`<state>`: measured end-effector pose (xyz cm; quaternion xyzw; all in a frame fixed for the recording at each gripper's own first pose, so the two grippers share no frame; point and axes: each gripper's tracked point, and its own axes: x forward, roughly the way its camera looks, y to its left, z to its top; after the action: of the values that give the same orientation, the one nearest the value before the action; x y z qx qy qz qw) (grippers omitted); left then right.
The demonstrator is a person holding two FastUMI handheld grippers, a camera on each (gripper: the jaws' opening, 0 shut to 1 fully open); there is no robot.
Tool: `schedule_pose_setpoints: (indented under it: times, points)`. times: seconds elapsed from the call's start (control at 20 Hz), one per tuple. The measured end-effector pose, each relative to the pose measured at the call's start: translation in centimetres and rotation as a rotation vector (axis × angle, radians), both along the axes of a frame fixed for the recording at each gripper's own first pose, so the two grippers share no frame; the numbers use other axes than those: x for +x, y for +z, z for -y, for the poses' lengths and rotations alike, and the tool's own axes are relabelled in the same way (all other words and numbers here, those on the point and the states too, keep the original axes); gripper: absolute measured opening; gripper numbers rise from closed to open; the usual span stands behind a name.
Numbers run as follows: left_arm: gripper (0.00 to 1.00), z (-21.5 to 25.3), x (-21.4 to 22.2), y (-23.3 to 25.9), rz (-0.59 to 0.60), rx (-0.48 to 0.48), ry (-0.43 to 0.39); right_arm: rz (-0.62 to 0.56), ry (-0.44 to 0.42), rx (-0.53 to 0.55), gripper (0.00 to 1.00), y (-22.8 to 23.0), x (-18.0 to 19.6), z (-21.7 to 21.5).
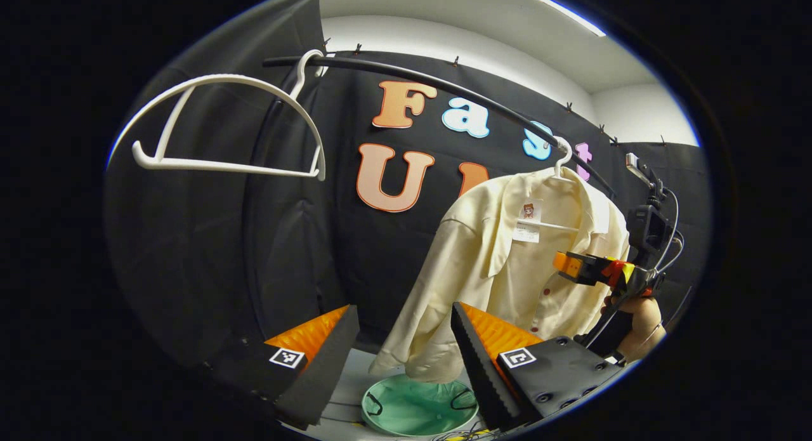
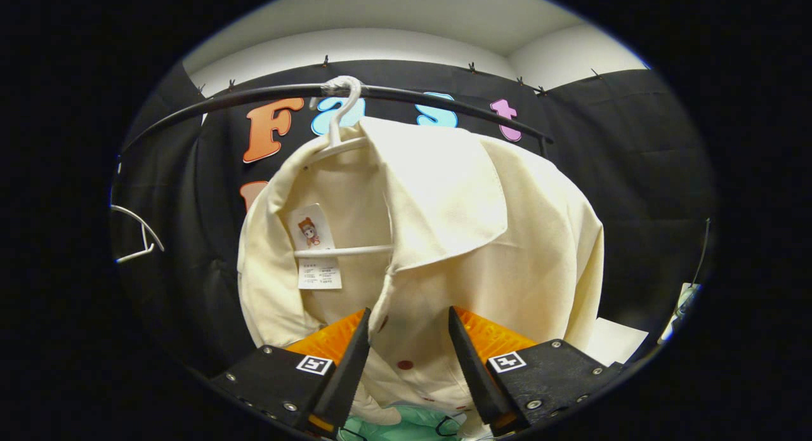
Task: Grasp the clothes on the hanger with both hands and then place them into the laundry hamper below.
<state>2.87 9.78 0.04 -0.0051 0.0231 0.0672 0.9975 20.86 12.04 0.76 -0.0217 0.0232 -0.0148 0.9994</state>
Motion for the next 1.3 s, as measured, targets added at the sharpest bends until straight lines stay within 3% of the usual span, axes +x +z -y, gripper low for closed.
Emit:
schedule_pose_setpoints:
  times: [0.1, 0.2, 0.25, 0.35, 0.45, 0.5, 0.7, 1.1, 1.15, 1.25, 1.3]
  points:
    - [1.00, 0.2, 0.3, 0.0, -0.007, -0.008, 0.006, -0.036, 0.018, 0.019, 0.57, -0.2, 0.7, 0.5]
    - [0.96, 0.7, 0.7, -0.1, -0.011, -0.014, 0.008, -0.061, 0.010, 0.046, 0.22, -0.6, 0.5, 1.9]
    - [0.96, 1.2, 1.0, -0.1, -0.011, -0.009, 0.006, -0.064, 0.022, 0.052, 0.10, -0.7, 0.1, 2.4]
    - [0.96, 2.2, 1.5, -0.2, -0.008, 0.013, 0.006, -0.053, 0.069, 0.051, 0.01, -0.5, -0.9, 2.8]
    - [1.00, 3.7, 2.7, -0.5, -0.022, 0.030, 0.004, -0.051, 0.120, 0.046, 0.00, -0.2, -2.0, 2.9]
    - [0.96, 4.7, 3.3, -0.5, -0.026, 0.028, -0.010, -0.054, 0.145, 0.045, 0.00, -0.1, -2.7, 2.9]
    - [0.96, 8.1, 6.8, -0.5, -0.019, 0.024, -0.054, -0.036, 0.223, 0.047, 0.00, 0.9, -4.2, 3.3]
    - [0.96, 14.0, 13.6, 0.5, 0.020, 0.068, -0.129, -0.006, 0.271, 0.073, 0.00, 2.6, -5.9, 5.5]
    - [1.00, 14.4, 14.6, 0.6, 0.023, 0.065, -0.128, -0.003, 0.278, 0.071, 0.00, 2.9, -6.1, 5.6]
    - [0.92, 14.3, 16.7, 1.1, 0.037, 0.081, -0.098, -0.006, 0.286, 0.080, 0.00, 3.1, -6.5, 5.8]
    - [0.96, 14.5, 17.8, 1.1, 0.036, 0.098, -0.094, -0.004, 0.288, 0.084, 0.00, 3.3, -6.8, 5.9]
